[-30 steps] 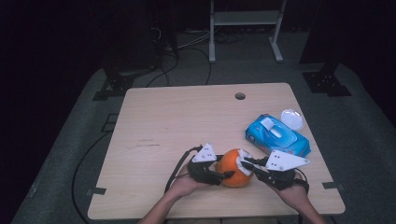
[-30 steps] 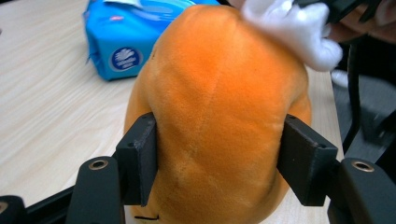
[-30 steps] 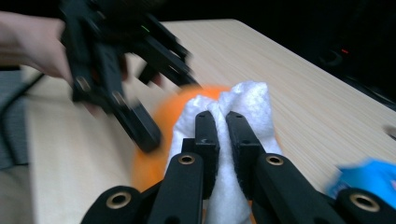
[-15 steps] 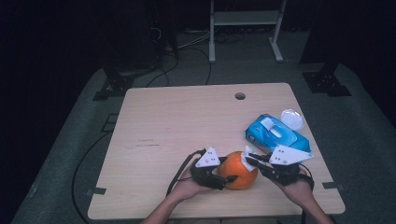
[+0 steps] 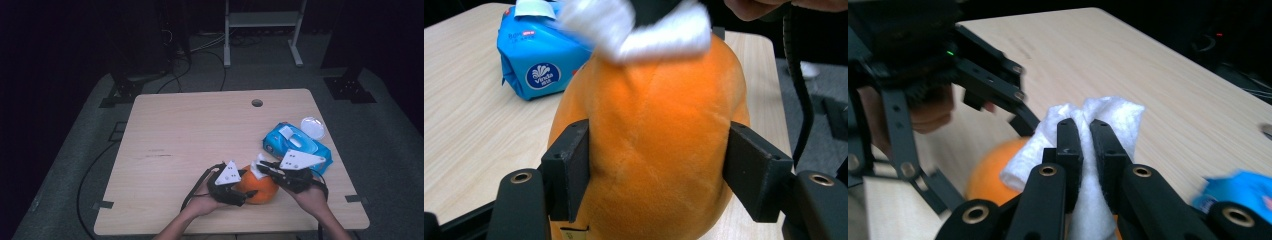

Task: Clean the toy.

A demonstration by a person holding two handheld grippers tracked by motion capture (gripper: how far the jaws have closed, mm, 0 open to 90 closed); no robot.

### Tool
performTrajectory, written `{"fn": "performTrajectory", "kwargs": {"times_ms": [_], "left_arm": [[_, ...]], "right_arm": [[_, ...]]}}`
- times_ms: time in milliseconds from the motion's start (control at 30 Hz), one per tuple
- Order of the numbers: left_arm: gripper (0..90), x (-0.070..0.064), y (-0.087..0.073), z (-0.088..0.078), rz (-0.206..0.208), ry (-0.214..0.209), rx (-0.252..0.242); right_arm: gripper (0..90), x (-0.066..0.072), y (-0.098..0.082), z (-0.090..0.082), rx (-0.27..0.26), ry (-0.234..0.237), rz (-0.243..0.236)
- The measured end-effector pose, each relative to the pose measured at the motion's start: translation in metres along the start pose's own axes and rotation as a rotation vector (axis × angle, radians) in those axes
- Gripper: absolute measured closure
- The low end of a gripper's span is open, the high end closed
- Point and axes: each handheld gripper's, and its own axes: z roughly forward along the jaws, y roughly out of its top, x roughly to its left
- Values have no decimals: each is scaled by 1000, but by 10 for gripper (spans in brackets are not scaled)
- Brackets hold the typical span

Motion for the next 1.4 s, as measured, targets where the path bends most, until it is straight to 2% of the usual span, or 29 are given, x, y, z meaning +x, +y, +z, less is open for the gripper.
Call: {"fn": "performTrajectory", "kwargs": {"times_ms": [133, 233, 300, 367, 433, 500, 600, 767, 833, 867, 967, 1067, 1133, 1200, 1300, 1333, 1400], "left_arm": [[322, 5, -1, -2, -39, 0, -7], [317, 5, 0, -1, -42, -2, -5], [313, 2, 1, 1, -38, 3, -3], [312, -2, 3, 4, -15, 10, 7], [305, -7, 4, 6, 11, 19, 14], [304, -10, 4, 7, 31, 26, 16], [313, -5, 2, 4, 5, 19, 9], [312, 7, -3, 0, -55, 2, -13], [307, 12, -4, -2, -88, 5, -20], [305, 14, -4, -2, -106, 8, -22], [290, 15, -3, 0, -131, 7, -23], [275, 14, -2, 3, -158, 13, -25], [288, 12, -2, 4, -142, 17, -24], [303, 12, -3, 2, -131, 12, -23], [290, 13, -4, -1, -114, -19, -26], [266, 14, -4, -2, -100, -36, -29], [180, 18, -4, -4, -84, -80, -18]], "right_arm": [[837, -10, -13, -17, -3, -23, 41], [839, -10, -20, -25, -3, 21, 69], [839, -1, -16, -24, -4, 48, 51], [839, 8, -10, -19, -10, 75, 23], [839, 20, -2, -7, 3, 106, -27], [839, 29, 5, 6, 22, 105, -71], [839, 23, 8, 10, 11, 69, -63], [839, -7, -9, -10, -18, -8, 40], [839, -13, -17, -18, -18, -23, 67], [839, -13, -21, -22, -17, -18, 81], [839, -5, -25, -23, -27, 19, 80], [838, 9, -15, -16, -30, 67, 34], [838, 13, -7, -10, -27, 80, 8], [838, 12, -5, -6, -26, 63, -6], [838, -1, -9, -7, -37, 39, 39], [837, -3, -12, -9, -36, 45, 52], [838, -2, -17, -12, -28, 39, 43]]}}
